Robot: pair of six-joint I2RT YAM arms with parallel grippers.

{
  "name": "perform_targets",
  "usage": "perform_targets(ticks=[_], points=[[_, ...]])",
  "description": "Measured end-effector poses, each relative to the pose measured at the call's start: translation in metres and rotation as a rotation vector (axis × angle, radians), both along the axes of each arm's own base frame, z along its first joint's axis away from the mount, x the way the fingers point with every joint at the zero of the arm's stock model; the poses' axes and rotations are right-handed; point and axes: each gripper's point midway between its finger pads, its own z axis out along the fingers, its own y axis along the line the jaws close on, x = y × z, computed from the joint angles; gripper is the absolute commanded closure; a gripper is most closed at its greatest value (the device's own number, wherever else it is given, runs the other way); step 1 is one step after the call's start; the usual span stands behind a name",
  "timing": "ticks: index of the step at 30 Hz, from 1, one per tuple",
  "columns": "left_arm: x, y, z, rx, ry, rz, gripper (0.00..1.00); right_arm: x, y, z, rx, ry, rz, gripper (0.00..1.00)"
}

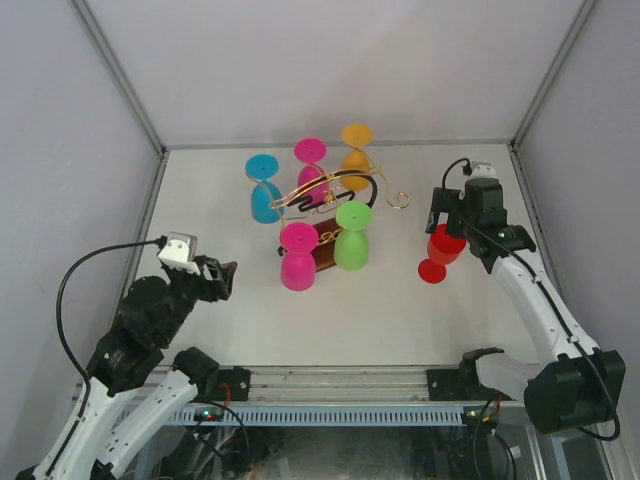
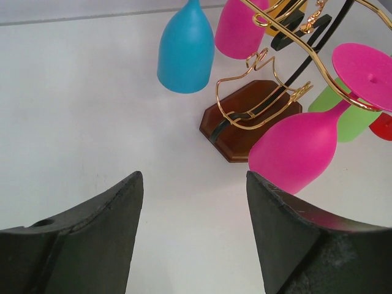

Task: Place the wine glass upside down on the wine glass rack
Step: Pick up the wine glass at the center of the board.

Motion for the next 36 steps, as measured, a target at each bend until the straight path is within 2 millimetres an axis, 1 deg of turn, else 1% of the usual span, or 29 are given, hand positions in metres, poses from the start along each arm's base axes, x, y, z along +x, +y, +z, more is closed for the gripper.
perform_targets(ticks=[6, 14, 18, 21, 27, 29, 31, 36], points=[[0.000, 0.000, 0.000, 0.000, 0.001, 0.000, 0.28, 0.004, 0.001, -0.013, -0.002, 0.036, -0.006, 0.00], [0.000, 0.000, 0.000, 0.001, 0.002, 0.000, 0.28, 0.003, -0.001, -0.024, 0.005, 0.076, -0.035, 0.00], [-0.001, 0.001, 0.000, 0.000, 0.000, 0.000, 0.28, -0.003, 0.001, -0.034, 0.013, 0.105, -0.044, 0.00], [-0.001, 0.001, 0.000, 0.000, -0.001, 0.000, 0.28, -0.011, 0.004, -0.044, 0.007, 0.143, -0.041, 0.00], [-0.001, 0.001, -0.001, 0.000, 0.000, 0.000, 0.28, -0.021, 0.009, -0.053, -0.012, 0.178, -0.027, 0.00], [-0.001, 0.001, -0.001, 0.000, 0.000, 0.000, 0.28, -0.023, 0.009, -0.056, -0.019, 0.186, -0.026, 0.04], [-0.001, 0.001, -0.001, 0.000, 0.001, 0.000, 0.28, -0.024, 0.008, -0.058, -0.023, 0.190, -0.027, 0.09], [-0.001, 0.001, -0.001, 0.000, 0.001, 0.000, 0.28, -0.024, 0.008, -0.058, -0.023, 0.190, -0.028, 0.20]])
